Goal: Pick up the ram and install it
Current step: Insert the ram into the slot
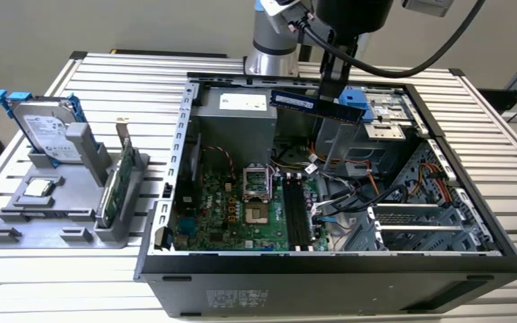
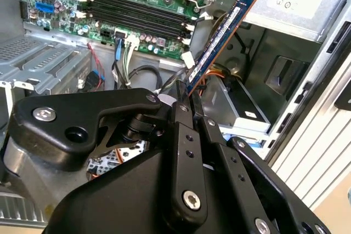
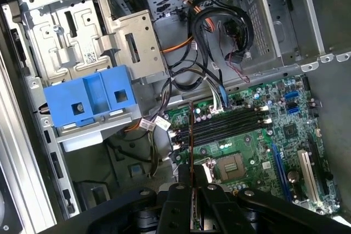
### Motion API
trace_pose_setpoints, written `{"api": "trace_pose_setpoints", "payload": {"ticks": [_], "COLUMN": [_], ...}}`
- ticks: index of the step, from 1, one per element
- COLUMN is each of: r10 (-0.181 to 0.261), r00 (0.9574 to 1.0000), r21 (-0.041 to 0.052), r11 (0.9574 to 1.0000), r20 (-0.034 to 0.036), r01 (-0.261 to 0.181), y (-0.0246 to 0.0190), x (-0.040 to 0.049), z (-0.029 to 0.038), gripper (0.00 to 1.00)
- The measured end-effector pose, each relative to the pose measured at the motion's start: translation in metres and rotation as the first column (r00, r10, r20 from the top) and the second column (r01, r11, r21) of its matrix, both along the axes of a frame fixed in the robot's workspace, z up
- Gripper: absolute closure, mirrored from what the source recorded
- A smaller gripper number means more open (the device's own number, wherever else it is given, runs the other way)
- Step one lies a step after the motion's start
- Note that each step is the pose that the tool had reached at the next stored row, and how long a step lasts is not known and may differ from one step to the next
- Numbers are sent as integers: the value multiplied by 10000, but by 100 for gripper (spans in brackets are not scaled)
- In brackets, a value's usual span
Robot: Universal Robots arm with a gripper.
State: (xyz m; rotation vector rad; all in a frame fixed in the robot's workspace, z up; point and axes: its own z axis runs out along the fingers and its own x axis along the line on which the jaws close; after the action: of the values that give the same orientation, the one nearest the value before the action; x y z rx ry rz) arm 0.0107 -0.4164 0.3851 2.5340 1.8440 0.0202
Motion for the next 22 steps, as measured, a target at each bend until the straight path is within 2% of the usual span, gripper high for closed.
{"api": "trace_pose_setpoints", "payload": {"ticks": [22], "r10": [-219], "r00": [9998], "r21": [-1], "r11": [9998], "r20": [0], "r01": [219], "y": [0], "x": [0], "z": [-2], "gripper": [100]}}
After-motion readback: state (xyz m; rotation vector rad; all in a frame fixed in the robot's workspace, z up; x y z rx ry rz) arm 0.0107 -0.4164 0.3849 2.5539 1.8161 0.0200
